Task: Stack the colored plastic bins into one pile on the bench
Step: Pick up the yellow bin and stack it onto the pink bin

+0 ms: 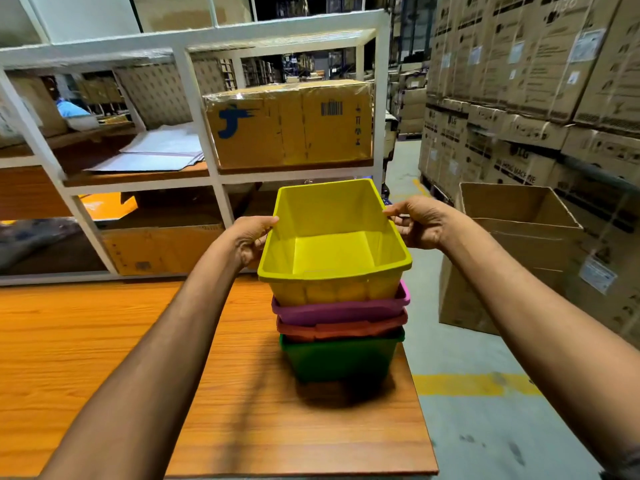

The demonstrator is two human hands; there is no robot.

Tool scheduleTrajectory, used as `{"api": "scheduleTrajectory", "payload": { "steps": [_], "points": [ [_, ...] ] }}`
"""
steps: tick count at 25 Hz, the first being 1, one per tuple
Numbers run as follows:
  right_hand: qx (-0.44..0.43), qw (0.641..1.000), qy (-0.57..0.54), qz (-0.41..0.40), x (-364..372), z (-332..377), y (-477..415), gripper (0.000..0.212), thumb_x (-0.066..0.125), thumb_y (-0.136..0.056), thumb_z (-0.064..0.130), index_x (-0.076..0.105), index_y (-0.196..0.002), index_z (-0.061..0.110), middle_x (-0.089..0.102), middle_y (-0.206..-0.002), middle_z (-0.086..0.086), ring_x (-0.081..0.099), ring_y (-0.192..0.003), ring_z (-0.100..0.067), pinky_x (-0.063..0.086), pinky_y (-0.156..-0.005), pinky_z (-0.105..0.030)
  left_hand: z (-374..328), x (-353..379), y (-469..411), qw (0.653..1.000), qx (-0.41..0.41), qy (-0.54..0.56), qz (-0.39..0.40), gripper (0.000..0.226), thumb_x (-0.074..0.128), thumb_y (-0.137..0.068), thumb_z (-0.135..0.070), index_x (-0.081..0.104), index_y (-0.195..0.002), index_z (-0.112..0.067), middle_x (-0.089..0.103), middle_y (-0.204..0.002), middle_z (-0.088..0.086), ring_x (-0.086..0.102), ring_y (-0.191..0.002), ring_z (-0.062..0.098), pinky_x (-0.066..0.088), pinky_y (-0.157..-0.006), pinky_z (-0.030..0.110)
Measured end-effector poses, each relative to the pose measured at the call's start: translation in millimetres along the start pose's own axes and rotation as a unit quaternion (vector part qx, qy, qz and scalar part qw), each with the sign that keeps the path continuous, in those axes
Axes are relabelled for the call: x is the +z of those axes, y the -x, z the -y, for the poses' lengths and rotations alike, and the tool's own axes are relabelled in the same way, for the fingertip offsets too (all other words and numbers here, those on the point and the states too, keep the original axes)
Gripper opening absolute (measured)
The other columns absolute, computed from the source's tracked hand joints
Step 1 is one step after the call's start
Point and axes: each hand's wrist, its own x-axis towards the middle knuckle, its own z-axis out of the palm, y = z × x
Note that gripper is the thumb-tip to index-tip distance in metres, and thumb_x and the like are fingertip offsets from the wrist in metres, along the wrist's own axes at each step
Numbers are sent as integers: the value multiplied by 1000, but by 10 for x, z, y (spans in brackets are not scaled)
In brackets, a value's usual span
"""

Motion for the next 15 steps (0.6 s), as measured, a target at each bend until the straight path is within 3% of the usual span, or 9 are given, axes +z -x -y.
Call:
{"api": "scheduleTrajectory", "payload": {
  "steps": [3, 5, 11, 13, 15],
  "points": [
    [22, 1000, 13, -12, -1, -68, -76, 13, 54, -96, 1, 60, -90, 10, 69, -81, -5, 68, -86, -19, 56, -97, -40, 54, 18, -38, 1000, -10, 7, 2, 19, 54, -104, -7, 57, -85, -6, 55, -36, -4, 50, -27, 1, 42, -31, 16],
    [35, 999, 12, -24, -13, -117, -114, 11, 56, -94, 0, 61, -92, 10, 67, -85, -6, 66, -96, -22, 52, -105, -42, 95, 26, -52, 1000, -20, 12, 10, 18, 54, -103, -6, 58, -86, -7, 55, -37, -5, 48, -26, 1, 39, -29, 16],
    [58, 997, 18, -42, -54, -204, -158, 8, 58, -93, 1, 61, -93, 9, 66, -68, -5, 65, -71, -18, 58, -87, -35, 220, 52, -164, 999, -42, 24, 3, 8, 59, -102, -10, 62, -95, -8, 60, -49, -1, 53, -29, 2, 42, -32, 17],
    [53, 997, 19, -46, -57, -206, -175, 8, 58, -94, 2, 61, -93, 10, 64, -74, -4, 64, -72, -17, 57, -94, -33, 209, 63, -157, 999, -42, 15, 5, 7, 58, -102, -12, 63, -102, -8, 56, -45, -2, 49, -27, 2, 40, -30, 16],
    [50, 997, 26, -45, -63, -211, -189, 9, 58, -94, 2, 61, -93, 11, 63, -78, -3, 64, -73, -15, 55, -100, -34, 216, 73, -136, 999, -36, 8, -1, 25, 59, -102, -12, 63, -125, -3, 56, -47, -1, 48, -26, 1, 38, -29, 16]
  ]
}}
